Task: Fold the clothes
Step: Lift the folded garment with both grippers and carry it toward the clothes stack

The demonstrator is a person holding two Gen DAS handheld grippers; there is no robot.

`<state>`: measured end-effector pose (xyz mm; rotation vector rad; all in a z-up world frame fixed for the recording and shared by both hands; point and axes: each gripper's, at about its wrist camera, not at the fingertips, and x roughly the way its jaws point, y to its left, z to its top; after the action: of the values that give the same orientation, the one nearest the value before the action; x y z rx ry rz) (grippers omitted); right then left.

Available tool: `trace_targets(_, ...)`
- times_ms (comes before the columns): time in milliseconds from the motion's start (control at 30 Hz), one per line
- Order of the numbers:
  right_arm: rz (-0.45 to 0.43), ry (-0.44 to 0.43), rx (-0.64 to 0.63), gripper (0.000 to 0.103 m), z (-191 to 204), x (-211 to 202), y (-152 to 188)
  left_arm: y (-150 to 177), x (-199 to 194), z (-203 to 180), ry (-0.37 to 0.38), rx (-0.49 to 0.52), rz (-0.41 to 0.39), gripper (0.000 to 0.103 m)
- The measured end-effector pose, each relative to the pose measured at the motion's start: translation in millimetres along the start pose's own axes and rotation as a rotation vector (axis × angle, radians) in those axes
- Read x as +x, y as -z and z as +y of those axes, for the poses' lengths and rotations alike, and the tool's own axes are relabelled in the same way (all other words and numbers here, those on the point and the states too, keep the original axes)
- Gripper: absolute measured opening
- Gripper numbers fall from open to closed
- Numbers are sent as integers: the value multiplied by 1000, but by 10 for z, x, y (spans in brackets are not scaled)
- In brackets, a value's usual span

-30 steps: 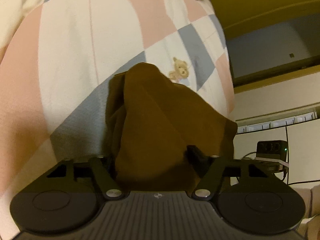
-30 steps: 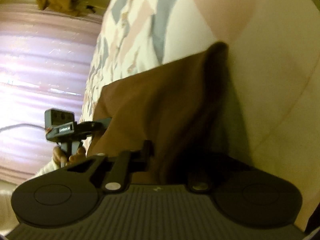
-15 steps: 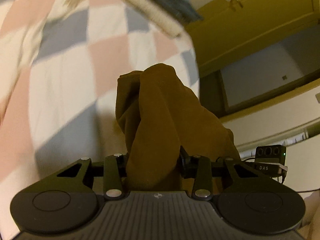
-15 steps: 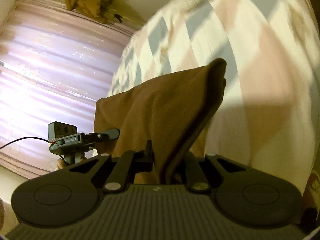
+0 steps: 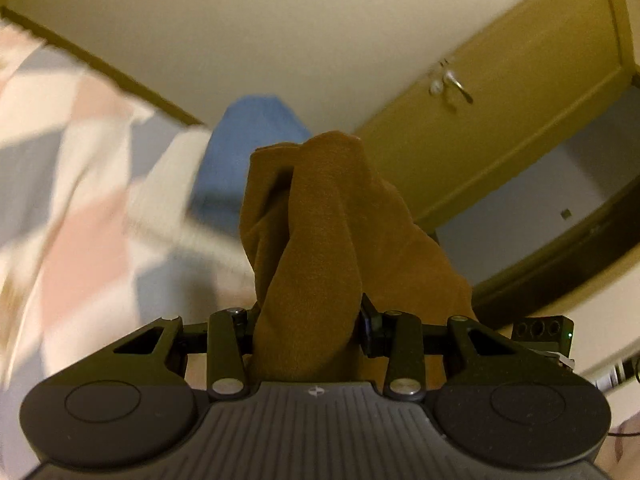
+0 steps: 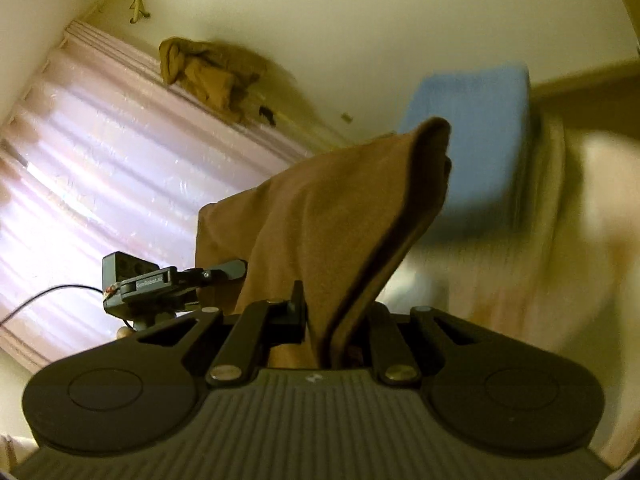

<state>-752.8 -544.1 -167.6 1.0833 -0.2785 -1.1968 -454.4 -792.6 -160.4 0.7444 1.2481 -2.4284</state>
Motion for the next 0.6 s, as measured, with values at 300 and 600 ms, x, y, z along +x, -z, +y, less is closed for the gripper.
trace_targets(300,-20,40,189,9,-904,603,-1292,-1783,1307,-31,-17,11,100,39)
trace_targets(600,3,156,298,15,-1779,1049,-1345,-2022,2344,778,-87,-63,210,49)
